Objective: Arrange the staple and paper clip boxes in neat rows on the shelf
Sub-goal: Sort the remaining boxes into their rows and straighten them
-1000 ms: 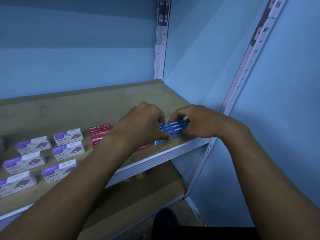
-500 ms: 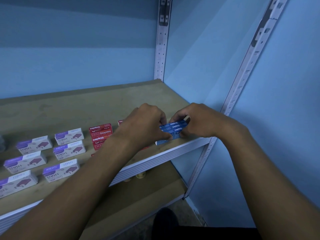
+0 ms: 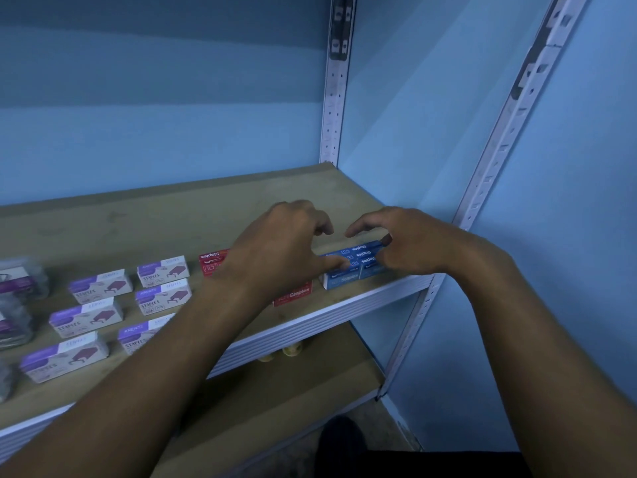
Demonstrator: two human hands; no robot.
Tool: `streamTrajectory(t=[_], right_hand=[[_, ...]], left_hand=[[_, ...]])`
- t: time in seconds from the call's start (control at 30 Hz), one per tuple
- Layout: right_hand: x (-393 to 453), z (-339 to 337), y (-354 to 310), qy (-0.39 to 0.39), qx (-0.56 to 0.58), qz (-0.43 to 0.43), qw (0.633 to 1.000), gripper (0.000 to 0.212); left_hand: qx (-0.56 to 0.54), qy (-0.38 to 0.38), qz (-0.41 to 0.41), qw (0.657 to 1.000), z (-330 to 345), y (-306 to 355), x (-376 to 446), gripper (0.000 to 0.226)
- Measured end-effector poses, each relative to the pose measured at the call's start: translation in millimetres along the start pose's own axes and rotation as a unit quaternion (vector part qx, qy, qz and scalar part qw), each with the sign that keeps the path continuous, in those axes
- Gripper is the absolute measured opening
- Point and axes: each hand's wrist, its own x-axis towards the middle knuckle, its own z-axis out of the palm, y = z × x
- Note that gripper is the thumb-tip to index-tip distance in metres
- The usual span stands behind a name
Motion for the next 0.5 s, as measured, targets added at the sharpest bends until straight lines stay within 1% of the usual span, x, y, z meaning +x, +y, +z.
streamTrajectory(t=[0.07,0.2,0.5], right_hand=[[-0.2,-1.1,-3.2,0.029,0.011,-0.014,0.999,0.053],[0.7,1.6,-16.9,0.082,0.041,-0.051,0.995,0.040],[4.8,14.8,-58.4,0.105,0.058,-0.125,0.985,0.026]], left_hand=[[0.009,0.011,-0.001,1.000,-12.4,-6.1,-7.5,0.040],[0.015,-0.007,-0.021,1.000,-35.8,-22.9,-26.0,0.028],[0.024,-0.044,-0.056,0.997,-59.0,-46.9,-58.4,0.029]])
